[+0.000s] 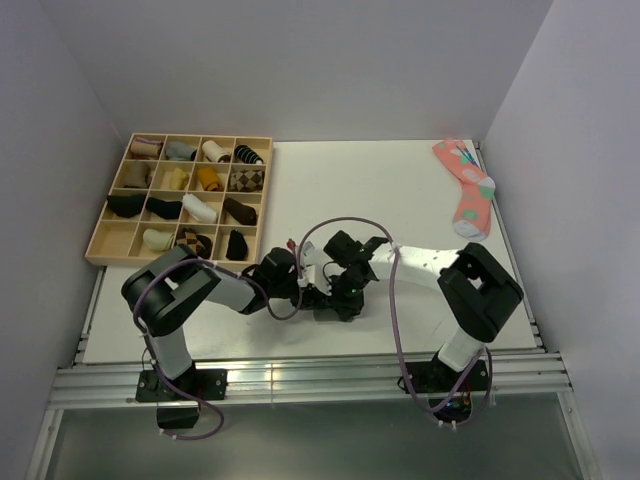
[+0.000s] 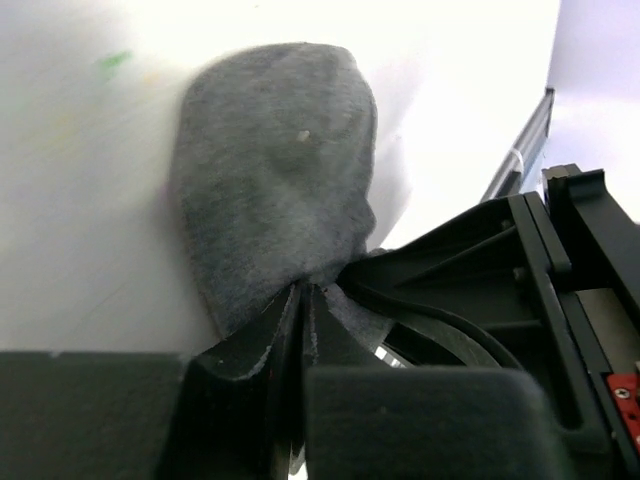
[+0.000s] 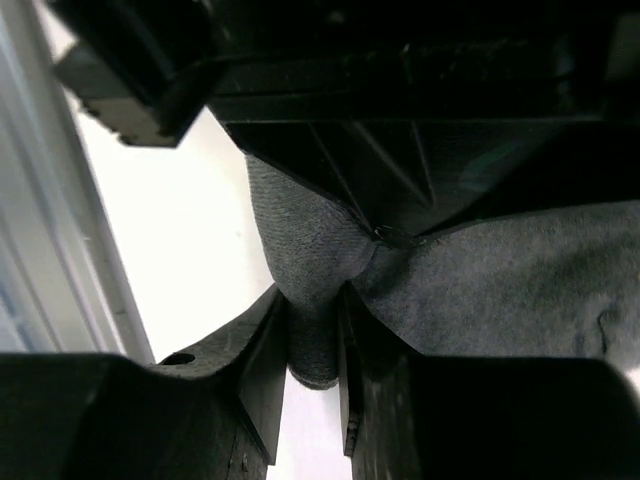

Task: Roll the socks
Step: Roll the sock at the center of the board.

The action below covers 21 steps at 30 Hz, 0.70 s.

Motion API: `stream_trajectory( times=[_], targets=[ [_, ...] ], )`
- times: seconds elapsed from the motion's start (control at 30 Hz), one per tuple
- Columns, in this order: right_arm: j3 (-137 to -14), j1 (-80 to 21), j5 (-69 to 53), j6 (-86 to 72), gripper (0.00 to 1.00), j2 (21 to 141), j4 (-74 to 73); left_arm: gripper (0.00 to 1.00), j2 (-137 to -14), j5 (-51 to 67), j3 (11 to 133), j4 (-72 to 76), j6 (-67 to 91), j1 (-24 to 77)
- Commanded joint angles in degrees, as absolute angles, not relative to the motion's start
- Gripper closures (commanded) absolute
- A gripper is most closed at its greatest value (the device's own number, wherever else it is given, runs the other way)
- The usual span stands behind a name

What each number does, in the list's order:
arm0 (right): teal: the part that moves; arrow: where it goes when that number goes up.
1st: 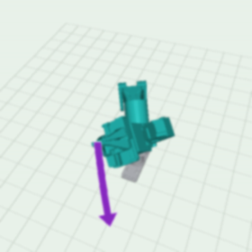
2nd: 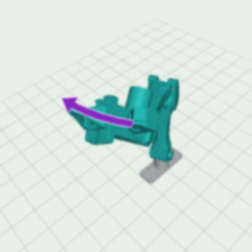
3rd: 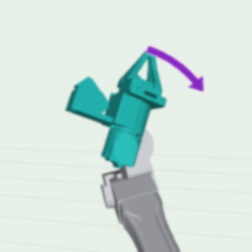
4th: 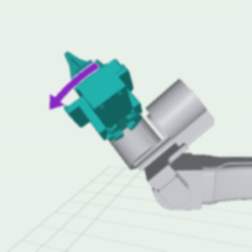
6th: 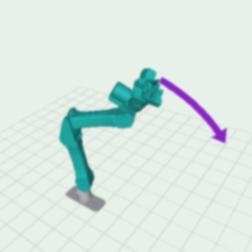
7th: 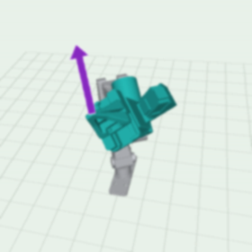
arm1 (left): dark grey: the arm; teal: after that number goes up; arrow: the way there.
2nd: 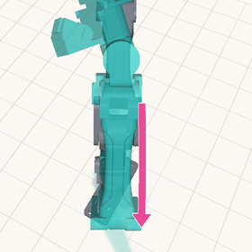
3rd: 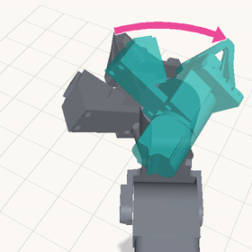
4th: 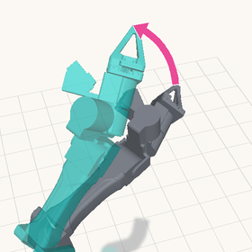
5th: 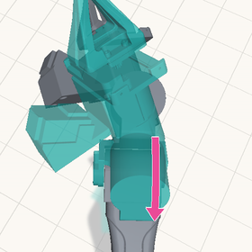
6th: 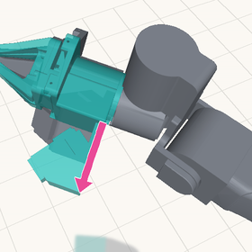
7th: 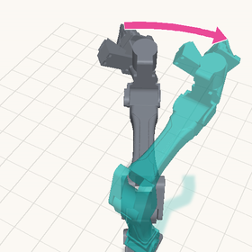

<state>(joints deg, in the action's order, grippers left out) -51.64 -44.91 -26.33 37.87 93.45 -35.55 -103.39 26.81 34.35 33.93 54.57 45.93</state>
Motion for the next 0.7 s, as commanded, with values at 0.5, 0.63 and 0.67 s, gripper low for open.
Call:
stream_trajectory(
  times=[0.5,0.63,0.67],
  targets=[
    [-62.7,-36.6,-39.6,44.4,0.75,110.3,-52.6,0.68,-88.4,5.5,21.7,35.1,53.4,46.7],
    [-62.8,-36.0,-38.4,43.9,0.75,112.1,-52.9,0.67,-86.4,4.2,20.0,37.6,52.0,46.6],
    [-63.2,-35.9,-38.4,43.9,0.75,112.4,-53.6,0.66,-86.3,3.8,19.6,37.9,51.6,46.8]
  ],
)
